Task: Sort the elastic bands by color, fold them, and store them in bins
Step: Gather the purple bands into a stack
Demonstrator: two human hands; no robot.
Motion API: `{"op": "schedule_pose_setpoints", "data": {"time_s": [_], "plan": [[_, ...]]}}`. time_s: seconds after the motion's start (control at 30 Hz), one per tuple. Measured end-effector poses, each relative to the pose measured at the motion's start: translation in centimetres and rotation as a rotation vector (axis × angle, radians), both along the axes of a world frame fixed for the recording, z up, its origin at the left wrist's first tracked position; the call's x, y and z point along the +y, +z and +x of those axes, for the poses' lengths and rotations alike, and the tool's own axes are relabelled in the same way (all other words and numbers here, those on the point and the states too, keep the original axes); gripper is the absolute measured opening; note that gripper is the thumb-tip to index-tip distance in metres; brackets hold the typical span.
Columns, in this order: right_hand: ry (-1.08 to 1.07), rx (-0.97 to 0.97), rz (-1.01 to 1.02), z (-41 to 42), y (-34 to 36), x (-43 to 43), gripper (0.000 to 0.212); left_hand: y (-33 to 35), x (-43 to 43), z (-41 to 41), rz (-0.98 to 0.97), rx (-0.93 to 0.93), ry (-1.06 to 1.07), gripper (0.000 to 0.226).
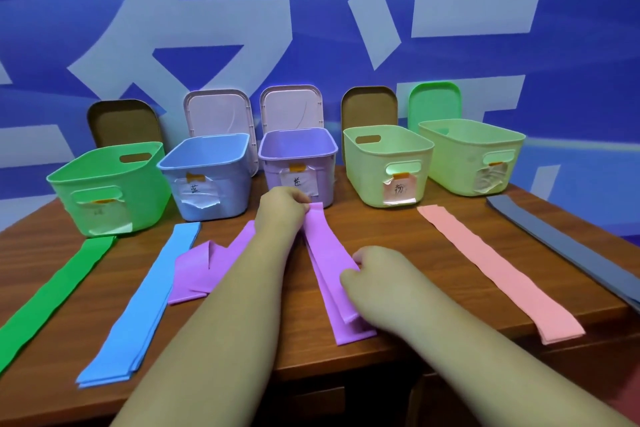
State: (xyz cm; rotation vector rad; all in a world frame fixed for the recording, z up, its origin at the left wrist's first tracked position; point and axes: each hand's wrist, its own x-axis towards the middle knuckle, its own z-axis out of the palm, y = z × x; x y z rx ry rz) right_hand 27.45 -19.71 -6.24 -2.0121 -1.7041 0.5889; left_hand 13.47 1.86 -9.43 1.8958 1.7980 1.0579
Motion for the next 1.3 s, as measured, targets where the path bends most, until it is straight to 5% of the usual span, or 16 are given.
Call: {"op": "schedule_pose_setpoints", "data": {"time_s": [1.3], "plan": [[0.011,-0.209,-0.107,-1.8,-0.2,-0.5,0.02,-1.1,0.9,0.8,-0.09,0.237,0.039,0.019]]}}
